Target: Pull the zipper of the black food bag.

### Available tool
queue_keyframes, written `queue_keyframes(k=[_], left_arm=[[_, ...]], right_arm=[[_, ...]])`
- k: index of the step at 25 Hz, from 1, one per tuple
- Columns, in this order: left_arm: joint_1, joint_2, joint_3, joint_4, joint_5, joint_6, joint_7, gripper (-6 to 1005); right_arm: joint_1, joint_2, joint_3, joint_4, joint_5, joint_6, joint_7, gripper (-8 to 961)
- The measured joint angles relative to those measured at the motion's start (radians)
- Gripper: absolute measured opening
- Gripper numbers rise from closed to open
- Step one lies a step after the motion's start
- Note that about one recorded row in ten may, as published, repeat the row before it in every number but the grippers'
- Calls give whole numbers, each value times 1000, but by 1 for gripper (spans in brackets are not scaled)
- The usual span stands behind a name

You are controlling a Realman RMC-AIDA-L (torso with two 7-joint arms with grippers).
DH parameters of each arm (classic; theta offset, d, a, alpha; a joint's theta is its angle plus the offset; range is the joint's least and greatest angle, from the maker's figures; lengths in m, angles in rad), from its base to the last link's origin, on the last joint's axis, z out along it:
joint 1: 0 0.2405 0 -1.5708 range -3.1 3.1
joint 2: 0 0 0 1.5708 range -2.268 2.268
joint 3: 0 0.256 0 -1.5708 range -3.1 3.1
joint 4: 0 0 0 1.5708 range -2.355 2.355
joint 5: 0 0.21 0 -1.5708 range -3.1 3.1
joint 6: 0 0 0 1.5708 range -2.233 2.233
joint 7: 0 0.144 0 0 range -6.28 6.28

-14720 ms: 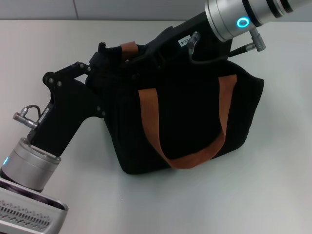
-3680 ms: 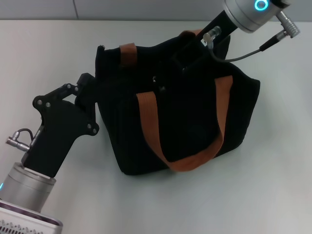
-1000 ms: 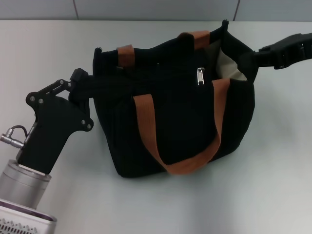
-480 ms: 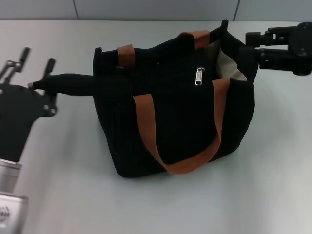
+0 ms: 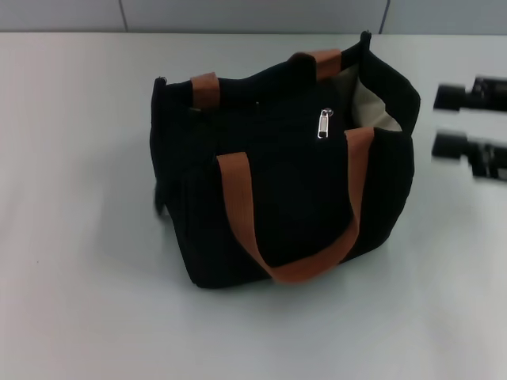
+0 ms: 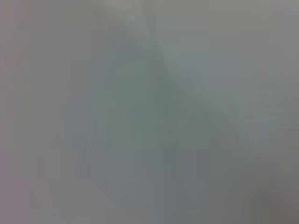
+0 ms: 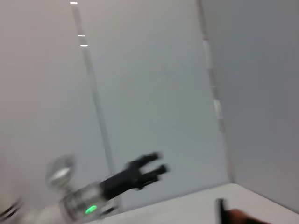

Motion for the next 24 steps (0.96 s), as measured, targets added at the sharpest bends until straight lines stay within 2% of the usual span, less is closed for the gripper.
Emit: queue_keyframes(k=[1,2,3,5,6,7,8,10,11,12,13,16,17,24], left_arm=[[-19,18,59,43,41,33,-147,723],[-51,42,187,105,104,112,-365,756],[-51,42,187,105,104,112,-365,788],[-87,48,342,158,135,213,-515,821],[-100,42,400,176,139,241,-542,821],[-129,21,547,222,140,281,-567,821],[-129,21,547,222,140,281,-567,821],[-157,-3,669,257,137,284,-568,821],[-170,-17,720,270,136,284,-567,821],[-192,-44,785,299,135,285,-568,821],[-192,-44,785,299,135,285,-568,821],[-206,-75,826,338,135,285,-564,821],[-208,-92,844,364,134,285,-556,821],[-212,-98,849,373,134,286,-543,821]], right_arm=[[-5,1,-2,5,-3,-23,-33,585],[-12,3,-7,17,-13,-58,-90,586],[-12,3,-7,17,-13,-58,-90,608],[-14,2,-12,45,-21,-83,-150,651],[-14,2,-16,67,-24,-94,-179,672],[-9,0,-23,104,-40,-109,-219,694],[-9,0,-23,104,-40,-109,-219,715],[-2,2,-31,130,-78,-113,-252,745],[1,4,-37,143,-95,-110,-267,753],[5,6,-53,166,-113,-98,-290,760],[5,6,-53,166,-113,-98,-290,768],[11,6,-66,208,-116,-81,-318,776],[13,6,-69,219,-116,-76,-325,775],[20,6,-96,277,-126,-40,-364,775]])
